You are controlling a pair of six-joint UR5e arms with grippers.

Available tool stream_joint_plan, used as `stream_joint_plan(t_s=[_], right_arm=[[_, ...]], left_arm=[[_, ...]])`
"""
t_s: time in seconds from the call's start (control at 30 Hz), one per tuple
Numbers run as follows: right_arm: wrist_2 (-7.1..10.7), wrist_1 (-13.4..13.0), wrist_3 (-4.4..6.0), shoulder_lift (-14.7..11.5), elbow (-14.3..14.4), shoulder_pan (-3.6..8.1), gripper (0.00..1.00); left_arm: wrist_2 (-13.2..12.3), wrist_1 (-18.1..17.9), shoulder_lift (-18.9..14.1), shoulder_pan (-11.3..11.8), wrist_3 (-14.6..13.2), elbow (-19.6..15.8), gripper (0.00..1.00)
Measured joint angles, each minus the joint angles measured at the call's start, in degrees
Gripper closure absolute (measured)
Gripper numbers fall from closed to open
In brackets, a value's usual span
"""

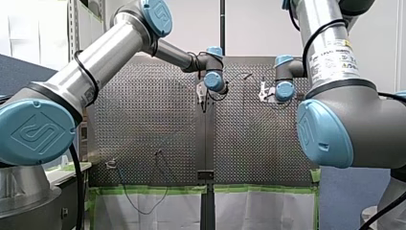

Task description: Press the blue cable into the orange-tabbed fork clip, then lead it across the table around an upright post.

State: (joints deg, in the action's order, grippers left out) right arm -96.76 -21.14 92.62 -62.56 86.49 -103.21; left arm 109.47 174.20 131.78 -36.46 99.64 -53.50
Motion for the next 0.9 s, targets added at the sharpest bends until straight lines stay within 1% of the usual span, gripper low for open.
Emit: stream_joint_plan(t_s=[0.03, 0.07, 0.2, 0.27, 0.3, 0.33, 0.37, 0.4, 0.43, 0.47, 0.5, 0.53, 0.73, 0.9], right_arm=[[-0.08, -0.3, 0.03, 0.2, 0.3, -0.06, 1.00], [-0.16, -0.9, 0.07, 0.6, 0.8, -0.14, 1.00], [-0.30, -2.7, 0.24, 1.8, 2.4, -0.31, 1.00], [-0.42, -3.8, 0.31, 2.6, 3.1, -0.39, 1.00], [-0.53, -4.2, 0.33, 3.1, 3.3, -0.41, 1.00], [-0.68, -4.5, 0.34, 3.5, 3.5, -0.42, 1.00], [-0.95, -4.8, 0.34, 4.1, 3.8, -0.43, 1.00], [-1.16, -5.0, 0.35, 4.5, 3.9, -0.44, 1.00], [-1.37, -5.1, 0.36, 5.0, 4.0, -0.44, 1.00], [-1.66, -5.3, 0.37, 5.5, 4.1, -0.44, 1.00], [-1.87, -5.5, 0.38, 5.9, 4.2, -0.44, 1.00], [-2.05, -5.6, 0.38, 6.4, 4.2, -0.43, 1.00], [-2.96, -6.6, 0.47, 9.6, 4.4, -0.08, 1.00], [-3.34, -7.6, 0.50, 12.1, 4.5, 0.22, 1.00]], left_arm=[[0.4, 0.0, 0.0, -0.1, -0.1, 0.0, 0.65], [0.5, 0.0, 0.0, -0.1, -0.2, 0.0, 0.68], [-0.1, -0.1, 0.0, -0.3, -0.7, 0.0, 0.68], [-0.4, -0.1, 0.0, -0.3, -1.1, 0.0, 0.58], [-0.5, -0.1, 0.0, -0.3, -1.2, 0.0, 0.58], [-0.8, -0.2, 0.0, -0.3, -1.3, 0.0, 0.50], [-1.0, -0.2, 0.0, -0.4, -1.4, 0.0, 0.33], [-1.2, -0.3, 0.0, -0.4, -1.4, 0.0, 0.33], [-1.4, -0.3, 0.0, -0.4, -1.4, 0.0, 0.20], [-1.4, -0.3, 0.0, -0.4, -1.3, 0.0, 0.02], [-1.4, -0.3, 0.0, -0.4, -1.1, 0.0, 0.02], [-1.4, -0.4, 0.0, -0.4, -0.8, 0.0, 0.00], [-1.2, -0.8, 0.0, -0.3, 2.0, 0.0, 0.00], [-1.2, -0.9, 0.0, -0.3, 3.0, 0.0, 0.00]])
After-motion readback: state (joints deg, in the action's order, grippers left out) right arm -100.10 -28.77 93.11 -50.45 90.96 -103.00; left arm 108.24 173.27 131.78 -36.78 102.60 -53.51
